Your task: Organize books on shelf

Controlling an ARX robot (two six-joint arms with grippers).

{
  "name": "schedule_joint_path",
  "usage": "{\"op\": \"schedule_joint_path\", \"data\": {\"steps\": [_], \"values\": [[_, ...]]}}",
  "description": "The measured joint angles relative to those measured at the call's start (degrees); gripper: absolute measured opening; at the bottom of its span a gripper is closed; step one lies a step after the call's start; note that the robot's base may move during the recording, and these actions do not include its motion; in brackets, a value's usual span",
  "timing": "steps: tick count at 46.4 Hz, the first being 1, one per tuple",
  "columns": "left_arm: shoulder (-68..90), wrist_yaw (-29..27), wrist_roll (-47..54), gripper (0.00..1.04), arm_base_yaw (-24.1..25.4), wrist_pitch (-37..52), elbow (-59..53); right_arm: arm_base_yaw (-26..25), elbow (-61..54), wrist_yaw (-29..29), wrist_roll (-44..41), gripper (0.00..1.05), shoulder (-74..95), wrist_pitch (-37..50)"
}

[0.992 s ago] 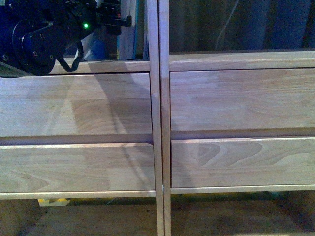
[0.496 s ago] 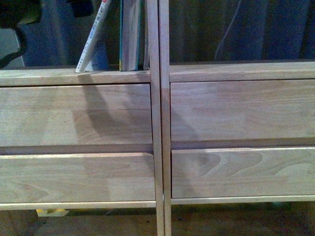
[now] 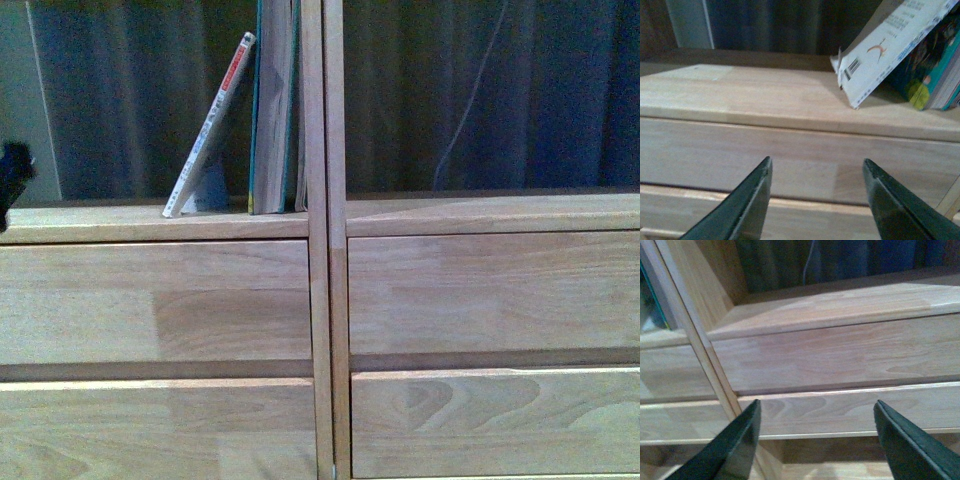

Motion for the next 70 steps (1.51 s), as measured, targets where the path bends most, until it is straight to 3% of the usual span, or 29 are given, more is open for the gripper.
{"op": "schedule_joint_path", "data": {"steps": [10, 16, 20, 24, 29, 51, 56, 70], "values": [[-6.6, 2.0, 0.7, 0.25, 1.4, 5.2, -12.0, 0.2, -7.1, 0.8, -6.1, 0.4, -4.0, 2.3], [-11.0, 2.8, 0.9, 0.03, 2.7, 7.6, -19.4, 0.3, -11.6, 0.8, -7.4, 0.15, -7.0, 3.8], [-13.4, 3.3, 1.0, 0.03, 3.2, 8.4, -22.8, 0.3, -13.6, 0.8, -7.9, 0.02, -8.6, 4.2], [-15.5, 6.6, 1.1, 0.03, 5.1, 8.8, -25.2, 0.3, -15.3, 0.8, -8.0, 0.03, -9.8, 4.5], [-18.8, 6.7, 1.1, 0.03, 6.9, 8.9, -28.8, 0.3, -17.3, 0.8, -8.1, 0.03, -11.8, 4.6], [-35.4, 7.1, 1.1, 0.03, 6.9, 2.3, -38.6, 0.3, -22.9, 0.8, -8.2, 0.03, -19.6, 2.8], [-39.0, 7.0, 1.1, 0.03, 6.9, -0.2, -39.6, 0.3, -23.6, 1.0, -8.2, 0.03, -26.3, -4.9], [-47.5, 7.1, 1.2, 0.03, 7.0, -5.2, -42.1, 0.3, -25.0, 1.0, -8.2, 0.03, -30.5, -5.4]]}}
